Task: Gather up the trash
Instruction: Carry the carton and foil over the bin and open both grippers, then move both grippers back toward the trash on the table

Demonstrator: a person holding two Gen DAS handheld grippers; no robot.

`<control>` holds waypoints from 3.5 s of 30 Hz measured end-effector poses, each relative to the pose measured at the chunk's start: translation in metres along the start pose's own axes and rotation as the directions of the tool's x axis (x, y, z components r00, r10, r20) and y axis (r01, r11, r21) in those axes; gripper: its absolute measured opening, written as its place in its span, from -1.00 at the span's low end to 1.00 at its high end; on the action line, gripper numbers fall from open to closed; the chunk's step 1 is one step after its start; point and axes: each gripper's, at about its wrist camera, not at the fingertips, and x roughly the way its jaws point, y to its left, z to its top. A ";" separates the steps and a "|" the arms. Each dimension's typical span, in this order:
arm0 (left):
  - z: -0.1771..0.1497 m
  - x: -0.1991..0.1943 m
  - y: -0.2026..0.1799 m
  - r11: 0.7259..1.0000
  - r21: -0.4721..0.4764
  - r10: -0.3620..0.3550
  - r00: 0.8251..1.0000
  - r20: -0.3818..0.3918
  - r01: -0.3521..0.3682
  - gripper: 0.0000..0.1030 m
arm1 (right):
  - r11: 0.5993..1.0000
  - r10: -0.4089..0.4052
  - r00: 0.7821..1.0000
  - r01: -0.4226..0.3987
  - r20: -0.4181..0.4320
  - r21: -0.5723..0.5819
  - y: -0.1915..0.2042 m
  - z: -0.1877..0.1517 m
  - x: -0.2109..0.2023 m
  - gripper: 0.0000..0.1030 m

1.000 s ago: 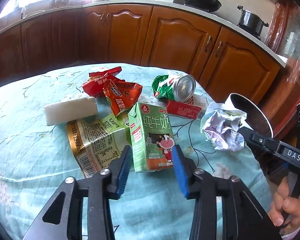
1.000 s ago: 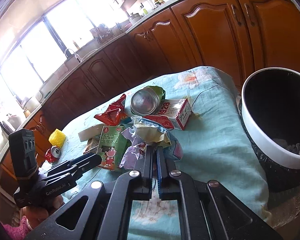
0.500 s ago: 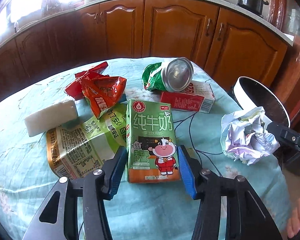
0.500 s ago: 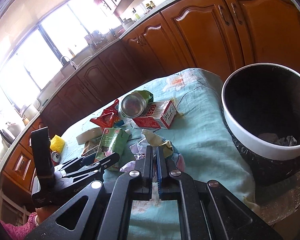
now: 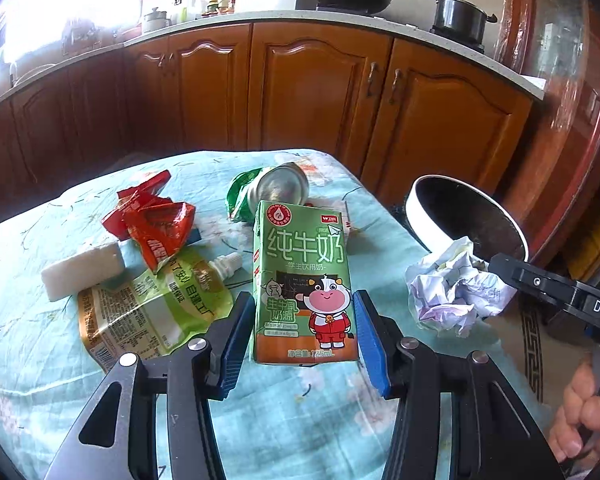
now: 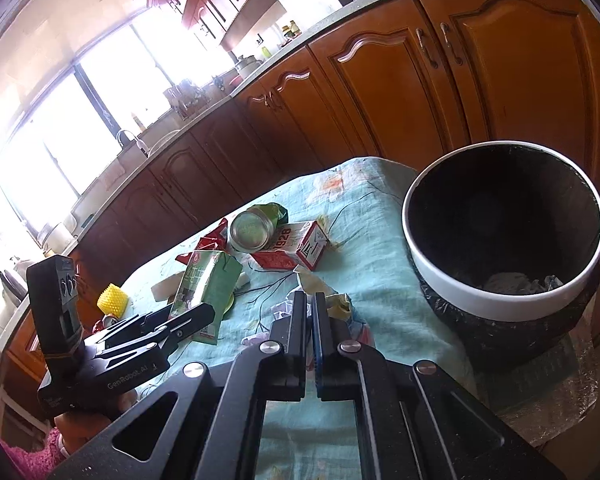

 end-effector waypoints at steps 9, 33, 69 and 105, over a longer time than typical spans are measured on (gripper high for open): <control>0.014 0.006 -0.035 0.996 0.056 -0.068 0.998 -0.003 0.069 -0.06 | 0.999 -0.047 0.997 0.046 0.065 0.027 -0.025 0.013 -0.031 -0.96; 0.068 0.073 -0.127 0.957 0.205 -0.197 0.979 -0.055 0.204 -0.06 | 0.972 -0.226 0.962 0.212 0.151 0.100 -0.103 0.053 -0.067 -0.96; 0.061 0.103 -0.099 0.982 0.039 -0.180 0.979 -0.100 0.184 0.30 | 0.964 -0.220 0.968 0.197 0.120 0.178 -0.114 0.048 -0.044 0.69; 0.000 0.001 0.075 0.971 -0.239 0.013 0.999 -0.036 -0.021 0.30 | 0.995 -0.051 0.996 0.045 -0.077 -0.085 0.013 0.016 0.056 0.69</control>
